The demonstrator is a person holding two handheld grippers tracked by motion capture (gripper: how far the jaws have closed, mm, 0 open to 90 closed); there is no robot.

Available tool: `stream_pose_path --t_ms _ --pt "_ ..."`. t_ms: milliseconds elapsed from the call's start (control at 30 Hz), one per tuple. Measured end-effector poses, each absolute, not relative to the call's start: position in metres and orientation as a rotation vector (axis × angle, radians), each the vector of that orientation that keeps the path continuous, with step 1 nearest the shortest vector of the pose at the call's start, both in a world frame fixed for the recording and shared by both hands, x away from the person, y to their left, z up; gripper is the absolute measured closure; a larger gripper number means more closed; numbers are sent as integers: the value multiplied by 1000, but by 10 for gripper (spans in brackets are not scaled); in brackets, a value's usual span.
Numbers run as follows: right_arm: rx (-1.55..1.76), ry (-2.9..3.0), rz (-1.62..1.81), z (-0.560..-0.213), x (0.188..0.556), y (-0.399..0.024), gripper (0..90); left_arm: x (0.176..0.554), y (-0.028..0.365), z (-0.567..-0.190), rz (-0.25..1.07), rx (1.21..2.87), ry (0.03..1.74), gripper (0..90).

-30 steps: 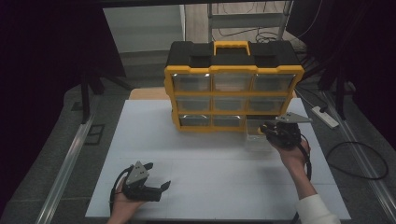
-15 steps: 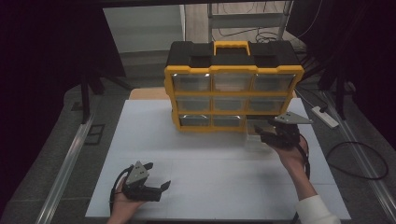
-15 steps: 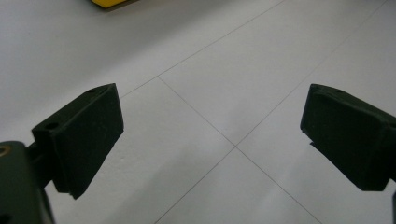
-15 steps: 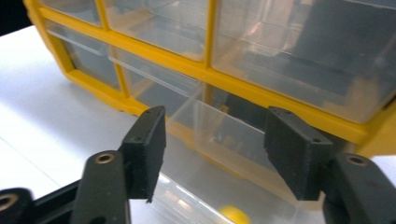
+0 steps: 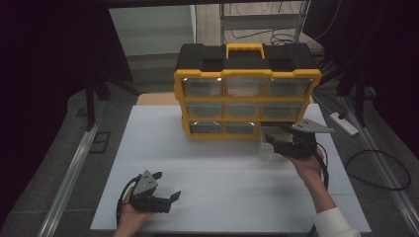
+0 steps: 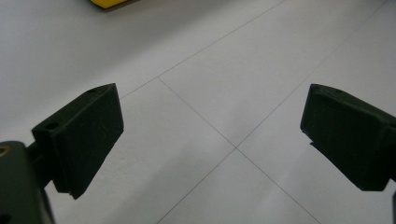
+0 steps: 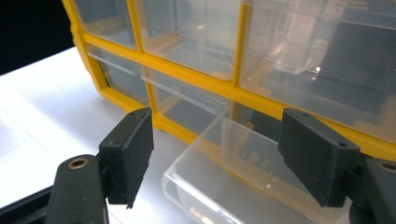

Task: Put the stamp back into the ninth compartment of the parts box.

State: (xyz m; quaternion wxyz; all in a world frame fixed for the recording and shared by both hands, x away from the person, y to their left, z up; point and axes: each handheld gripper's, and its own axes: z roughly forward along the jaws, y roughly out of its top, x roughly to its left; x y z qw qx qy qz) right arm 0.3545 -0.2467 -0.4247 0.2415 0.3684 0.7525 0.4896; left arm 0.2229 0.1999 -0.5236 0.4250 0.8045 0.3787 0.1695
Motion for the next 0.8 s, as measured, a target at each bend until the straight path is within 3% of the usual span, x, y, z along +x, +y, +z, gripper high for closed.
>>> stream_pose_path --t_ms 800 --pt "891 2145 1475 -435 298 -242 265 227 199 -523 409 2005 943 60"
